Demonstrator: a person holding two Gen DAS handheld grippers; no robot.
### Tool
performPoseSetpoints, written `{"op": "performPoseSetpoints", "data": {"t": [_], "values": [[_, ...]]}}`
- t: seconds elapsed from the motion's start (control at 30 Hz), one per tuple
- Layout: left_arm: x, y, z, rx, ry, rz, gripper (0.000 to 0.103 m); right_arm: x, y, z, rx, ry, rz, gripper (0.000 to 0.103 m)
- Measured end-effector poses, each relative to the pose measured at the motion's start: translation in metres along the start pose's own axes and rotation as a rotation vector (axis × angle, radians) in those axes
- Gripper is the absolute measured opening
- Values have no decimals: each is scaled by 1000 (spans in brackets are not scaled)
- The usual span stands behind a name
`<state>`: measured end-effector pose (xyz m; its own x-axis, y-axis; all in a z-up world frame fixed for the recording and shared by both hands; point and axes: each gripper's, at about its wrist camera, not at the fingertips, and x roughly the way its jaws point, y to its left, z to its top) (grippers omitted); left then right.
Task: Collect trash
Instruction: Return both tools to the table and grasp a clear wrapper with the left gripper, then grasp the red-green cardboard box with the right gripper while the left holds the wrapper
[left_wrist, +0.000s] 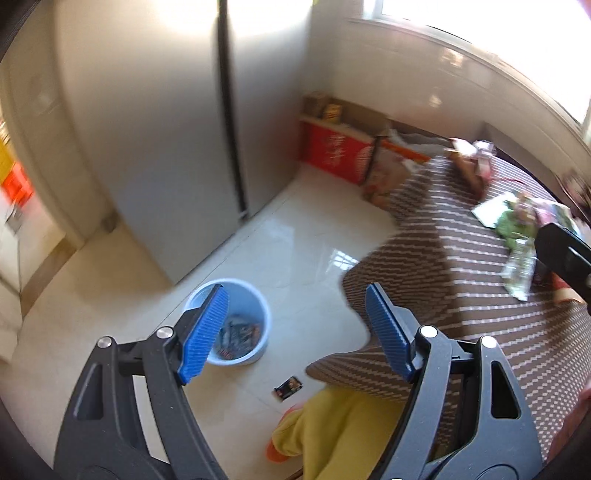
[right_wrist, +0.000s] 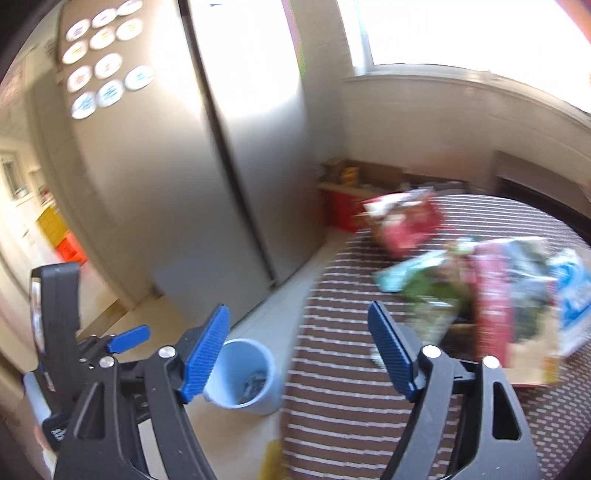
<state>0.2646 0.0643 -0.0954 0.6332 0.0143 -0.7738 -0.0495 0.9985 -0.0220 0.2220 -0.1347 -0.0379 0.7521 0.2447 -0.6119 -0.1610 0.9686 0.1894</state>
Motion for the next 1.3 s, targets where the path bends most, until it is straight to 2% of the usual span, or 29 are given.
{"op": "performPoseSetpoints", "data": {"t": [0.17, 0.3, 0.4, 0.6, 0.8, 0.83, 0.87, 0.9, 0.97, 1.03, 1.1, 1.13, 1.17, 1.2, 1.23, 1.27, 1.3], "values": [[-2, -57, 5, 107, 14, -69, 76, -25, -62, -4, 94, -50, -135, 82], [0, -103, 4, 202, 17, -104, 76, -38, -104, -10, 165, -58, -209, 85], [1, -127, 4, 258, 13, -131, 80, -46, -129, -17, 206, -60, -253, 85], [9, -168, 6, 349, 3, -153, 80, -46, -164, -34, 276, -23, -303, 85], [27, -194, 1, 430, 9, -128, 79, -36, -178, -32, 293, 3, -294, 85], [29, -194, 1, 422, 3, -139, 76, -34, -178, -31, 291, 7, -280, 85], [32, -192, 3, 407, 5, -174, 58, -30, -179, -30, 290, 15, -266, 85], [32, -190, 5, 397, 16, -216, 34, -24, -179, -28, 289, 31, -243, 85], [32, -185, 7, 383, 27, -246, 26, -12, -178, -26, 302, 67, -231, 85], [32, -183, 7, 389, 17, -256, 23, 3, -176, -25, 330, 121, -237, 86], [30, -178, 6, 379, 11, -250, 21, 13, -172, -24, 325, 123, -237, 86], [30, -175, 6, 372, 10, -251, 21, 17, -168, -23, 310, 122, -266, 85], [28, -171, 6, 362, 8, -254, 19, 17, -166, -22, 300, 116, -285, 82], [26, -166, 6, 350, 1, -257, 19, 14, -159, -22, 275, 88, -300, 54], [22, -163, 6, 344, -7, -259, 19, 9, -154, -21, 263, 55, -309, 31], [20, -161, 6, 340, -17, -263, 19, 6, -151, -20, 260, 40, -301, 21], [18, -158, 7, 337, -29, -269, 19, 5, -151, -18, 263, 33, -282, 16]]}}
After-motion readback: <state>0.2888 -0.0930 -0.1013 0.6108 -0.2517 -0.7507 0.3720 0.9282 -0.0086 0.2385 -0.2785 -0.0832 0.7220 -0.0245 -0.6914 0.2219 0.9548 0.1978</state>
